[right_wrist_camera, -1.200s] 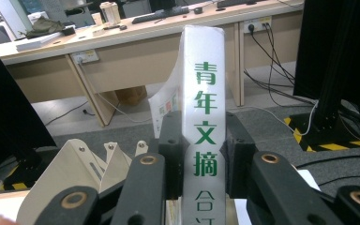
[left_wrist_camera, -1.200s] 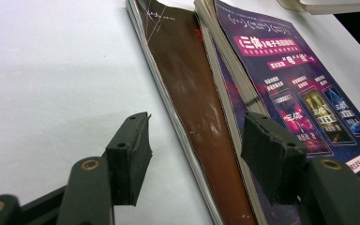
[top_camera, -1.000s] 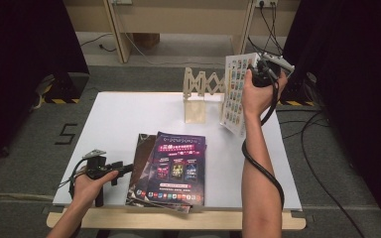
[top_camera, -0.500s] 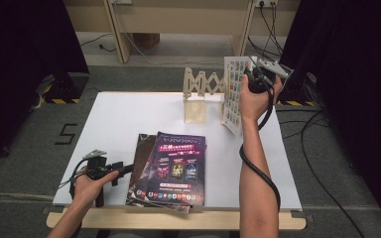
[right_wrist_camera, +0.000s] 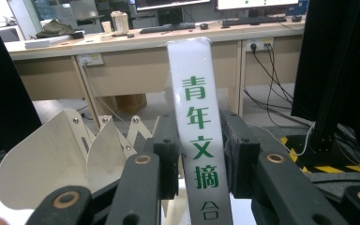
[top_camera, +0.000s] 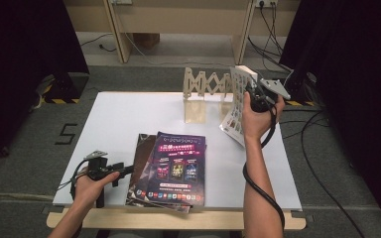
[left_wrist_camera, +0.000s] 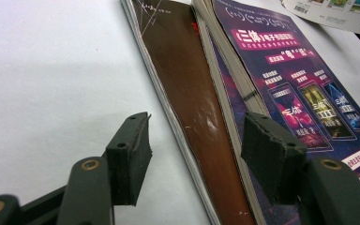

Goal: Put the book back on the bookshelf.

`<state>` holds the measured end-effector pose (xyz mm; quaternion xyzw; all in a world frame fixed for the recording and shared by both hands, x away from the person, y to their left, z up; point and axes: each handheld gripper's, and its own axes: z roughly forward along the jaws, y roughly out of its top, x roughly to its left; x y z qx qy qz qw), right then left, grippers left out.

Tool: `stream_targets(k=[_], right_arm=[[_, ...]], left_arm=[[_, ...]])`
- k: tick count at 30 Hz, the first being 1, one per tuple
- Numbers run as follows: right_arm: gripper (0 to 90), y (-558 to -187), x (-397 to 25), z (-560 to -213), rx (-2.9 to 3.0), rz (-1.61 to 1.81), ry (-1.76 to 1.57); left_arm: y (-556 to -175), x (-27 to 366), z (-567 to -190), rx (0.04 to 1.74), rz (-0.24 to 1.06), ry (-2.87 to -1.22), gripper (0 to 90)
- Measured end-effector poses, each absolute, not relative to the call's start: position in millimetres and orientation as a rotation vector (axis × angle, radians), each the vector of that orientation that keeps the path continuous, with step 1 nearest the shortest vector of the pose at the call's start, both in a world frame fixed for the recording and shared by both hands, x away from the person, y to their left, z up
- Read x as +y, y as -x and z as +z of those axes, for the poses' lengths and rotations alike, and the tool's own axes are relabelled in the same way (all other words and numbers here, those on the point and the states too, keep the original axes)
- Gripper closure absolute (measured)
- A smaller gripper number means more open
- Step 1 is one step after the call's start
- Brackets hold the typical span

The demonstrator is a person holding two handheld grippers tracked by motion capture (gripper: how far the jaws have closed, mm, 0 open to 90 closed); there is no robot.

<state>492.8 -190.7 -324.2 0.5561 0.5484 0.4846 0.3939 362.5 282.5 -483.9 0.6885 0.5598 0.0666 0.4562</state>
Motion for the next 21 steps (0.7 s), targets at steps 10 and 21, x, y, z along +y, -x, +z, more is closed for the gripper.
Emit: stream_targets(k=[10, 21], right_arm=[[70.3, -475.1, -200.1, -329.7, 1.401, 1.215, -1.407], [65.7, -473.9, -211.0, -328.3, 1.472, 1.171, -1.439]], left_arm=[[-361.8, 281.4, -483.9, 1.379, 0.163, -1.7, 41.3], [-361.3, 280.0, -483.3, 1.373, 0.158, -1.7, 41.3]])
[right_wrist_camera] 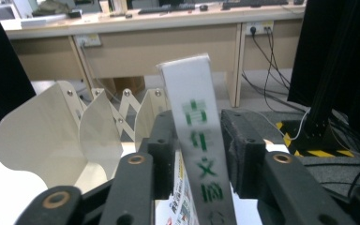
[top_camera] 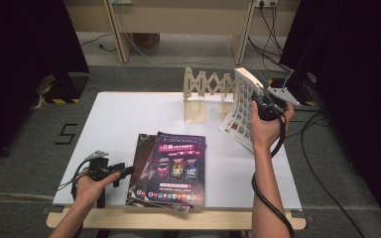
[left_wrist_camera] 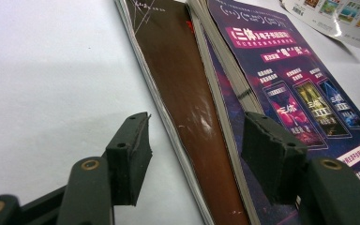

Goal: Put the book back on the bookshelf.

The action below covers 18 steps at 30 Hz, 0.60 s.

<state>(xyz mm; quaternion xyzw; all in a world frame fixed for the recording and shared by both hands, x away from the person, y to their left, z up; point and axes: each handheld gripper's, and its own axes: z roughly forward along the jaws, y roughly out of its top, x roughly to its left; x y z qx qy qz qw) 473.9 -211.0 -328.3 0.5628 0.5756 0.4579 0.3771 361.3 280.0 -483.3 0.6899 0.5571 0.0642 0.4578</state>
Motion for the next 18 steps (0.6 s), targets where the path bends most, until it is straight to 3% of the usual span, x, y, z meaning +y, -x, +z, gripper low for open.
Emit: stream_targets(k=[13, 18], right_arm=[[59.1, -507.3, -228.0, -323.4, 1.567, 1.072, -1.495], [60.9, -510.0, -235.7, -327.0, 1.557, 1.096, -1.528]], left_arm=[[-362.1, 281.4, -483.7, 1.378, 0.161, -1.699, 41.3], [-362.1, 281.0, -484.4, 1.377, 0.157, -1.701, 41.3]])
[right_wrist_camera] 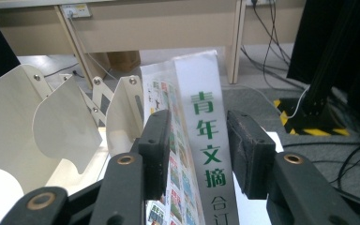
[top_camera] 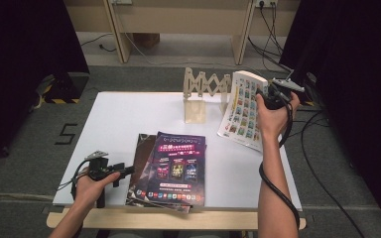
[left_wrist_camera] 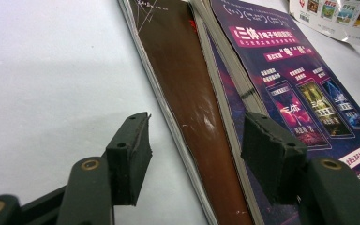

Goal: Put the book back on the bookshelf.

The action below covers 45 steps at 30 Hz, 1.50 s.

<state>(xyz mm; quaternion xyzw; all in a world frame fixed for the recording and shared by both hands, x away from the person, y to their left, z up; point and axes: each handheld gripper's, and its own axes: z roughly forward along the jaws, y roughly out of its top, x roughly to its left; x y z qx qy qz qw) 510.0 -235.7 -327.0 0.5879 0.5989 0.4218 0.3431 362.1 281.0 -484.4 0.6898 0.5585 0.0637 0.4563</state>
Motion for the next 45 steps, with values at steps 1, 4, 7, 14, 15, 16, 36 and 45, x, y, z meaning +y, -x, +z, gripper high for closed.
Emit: stream_targets(k=[1, 4, 7, 14, 15, 16, 36, 45], right_arm=[[60.2, -510.2, -236.4, -327.3, 1.558, 1.088, -1.528], [58.9, -512.6, -237.0, -326.8, 1.577, 1.079, -1.528], [58.1, -518.4, -238.5, -324.5, 1.593, 1.063, -1.523], [58.5, -533.9, -238.1, -318.4, 1.619, 1.041, -1.509], [59.2, -535.7, -236.8, -318.0, 1.623, 1.038, -1.514], [60.6, -537.2, -236.8, -317.9, 1.627, 1.033, -1.513], [73.9, -519.6, -215.4, -282.0, 1.578, 1.082, -1.506], [74.0, -511.9, -208.6, -268.3, 1.455, 1.163, -1.472]], left_arm=[[-362.0, 280.8, -484.2, 1.376, 0.157, -1.701, 41.3], [-362.3, 280.6, -484.2, 1.377, 0.159, -1.7, 41.3], [-362.3, 280.0, -484.8, 1.378, 0.156, -1.699, 41.3], [-362.9, 279.7, -485.3, 1.378, 0.156, -1.704, 41.3], [-363.1, 279.7, -485.4, 1.377, 0.154, -1.703, 41.3], [-363.2, 279.7, -485.3, 1.377, 0.154, -1.703, 41.3], [-364.2, 286.0, -482.2, 1.387, 0.147, -1.67, 41.4], [-362.0, 283.0, -482.7, 1.38, 0.137, -1.675, 41.5]])
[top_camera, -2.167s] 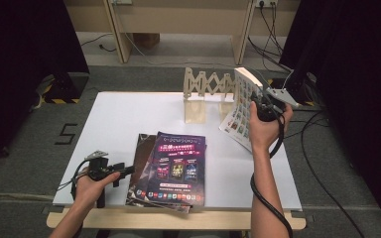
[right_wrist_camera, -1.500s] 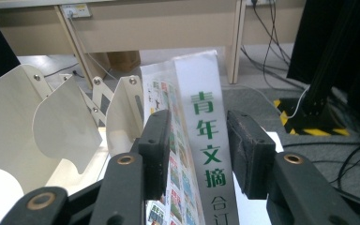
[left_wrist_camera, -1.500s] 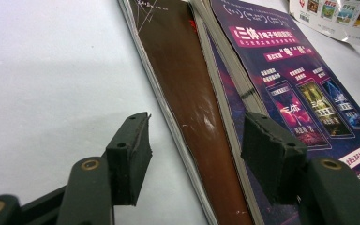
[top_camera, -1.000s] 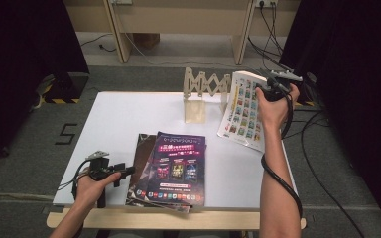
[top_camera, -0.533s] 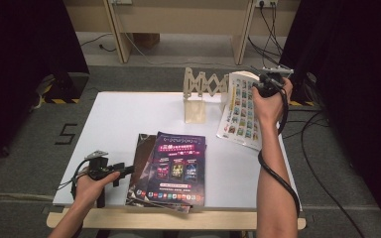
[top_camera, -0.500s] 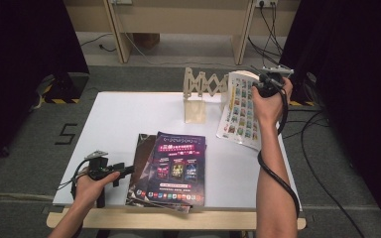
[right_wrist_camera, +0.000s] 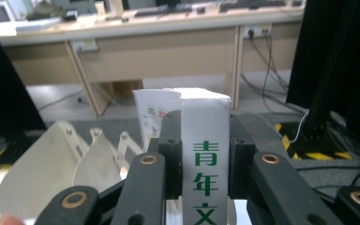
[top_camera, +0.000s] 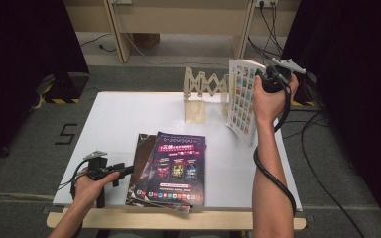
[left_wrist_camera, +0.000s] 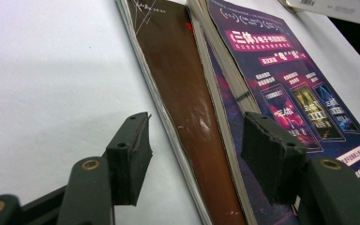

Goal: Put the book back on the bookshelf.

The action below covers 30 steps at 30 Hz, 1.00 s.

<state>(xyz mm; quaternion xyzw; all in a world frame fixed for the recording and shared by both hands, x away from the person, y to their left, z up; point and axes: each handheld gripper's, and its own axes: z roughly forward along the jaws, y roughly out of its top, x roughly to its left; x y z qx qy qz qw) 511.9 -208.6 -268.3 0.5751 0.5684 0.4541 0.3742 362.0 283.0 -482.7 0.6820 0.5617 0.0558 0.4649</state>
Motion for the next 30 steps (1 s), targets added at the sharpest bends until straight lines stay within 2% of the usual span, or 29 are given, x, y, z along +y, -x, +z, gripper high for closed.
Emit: stream_targets(k=[10, 15, 30], right_arm=[[73.9, -531.8, -204.1, -267.2, 1.367, 1.234, -1.489], [73.9, -538.7, -197.8, -281.4, 1.347, 1.245, -1.465], [72.6, -500.0, -192.5, -316.7, 1.329, 1.159, -1.417]], left_arm=[[-363.7, 284.7, -484.9, 1.389, 0.136, -1.673, 41.5], [-363.4, 285.7, -483.1, 1.389, 0.143, -1.664, 41.6], [-361.9, 284.4, -483.4, 1.384, 0.144, -1.671, 41.8]])
